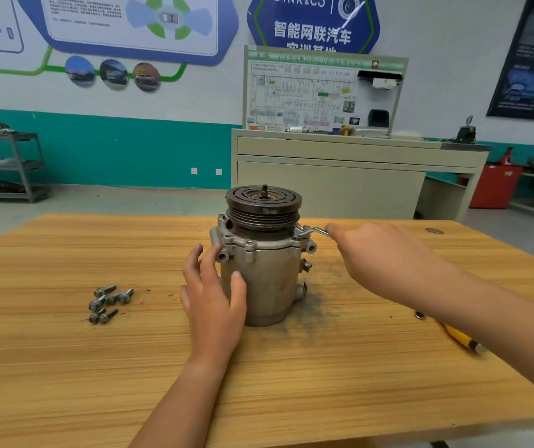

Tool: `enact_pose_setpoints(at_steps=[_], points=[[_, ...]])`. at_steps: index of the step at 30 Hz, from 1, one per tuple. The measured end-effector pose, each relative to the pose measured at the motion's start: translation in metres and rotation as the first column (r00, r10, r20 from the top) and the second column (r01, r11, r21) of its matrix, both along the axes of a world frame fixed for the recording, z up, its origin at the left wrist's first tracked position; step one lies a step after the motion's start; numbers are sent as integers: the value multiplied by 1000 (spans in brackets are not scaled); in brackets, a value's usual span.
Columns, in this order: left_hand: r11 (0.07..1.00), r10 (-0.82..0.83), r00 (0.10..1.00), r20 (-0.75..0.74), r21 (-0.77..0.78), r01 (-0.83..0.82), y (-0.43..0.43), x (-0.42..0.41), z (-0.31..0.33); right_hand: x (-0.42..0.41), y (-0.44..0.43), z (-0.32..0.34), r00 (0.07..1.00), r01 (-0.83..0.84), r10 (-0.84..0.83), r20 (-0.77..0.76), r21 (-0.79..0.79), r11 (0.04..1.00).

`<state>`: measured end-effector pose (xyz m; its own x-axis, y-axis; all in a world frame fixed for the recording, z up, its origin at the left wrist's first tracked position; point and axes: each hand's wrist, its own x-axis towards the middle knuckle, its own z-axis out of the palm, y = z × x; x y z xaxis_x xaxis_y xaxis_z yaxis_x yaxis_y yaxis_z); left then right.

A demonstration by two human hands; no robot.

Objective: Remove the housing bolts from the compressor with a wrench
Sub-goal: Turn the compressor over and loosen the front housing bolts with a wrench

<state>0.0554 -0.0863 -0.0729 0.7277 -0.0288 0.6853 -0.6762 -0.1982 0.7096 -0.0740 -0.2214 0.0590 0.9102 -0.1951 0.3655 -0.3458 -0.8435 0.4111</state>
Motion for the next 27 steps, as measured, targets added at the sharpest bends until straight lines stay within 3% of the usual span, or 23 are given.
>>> enact_pose_setpoints(at_steps=[6,10,15,22,27], points=[[1000,-5,1000,-9,11,5,-1,1,1,4,8,11,981,-33,-11,-196,-220,975],[1000,-8,1000,-12,23,8,0,-1,1,8,-6,23,966,-65,0,-260,-240,969],[1000,-12,1000,-15,23,13,0,-2,2,11,4,14,969,-110,28,-244,-327,939],[1000,-22,1000,-16,14,22,2,-3,2,18,-21,16,964,-92,5,-267,-314,945],[999,-36,999,-23,2,36,0,-1,1,42,-48,0,992,-114,99,-73,-233,966]])
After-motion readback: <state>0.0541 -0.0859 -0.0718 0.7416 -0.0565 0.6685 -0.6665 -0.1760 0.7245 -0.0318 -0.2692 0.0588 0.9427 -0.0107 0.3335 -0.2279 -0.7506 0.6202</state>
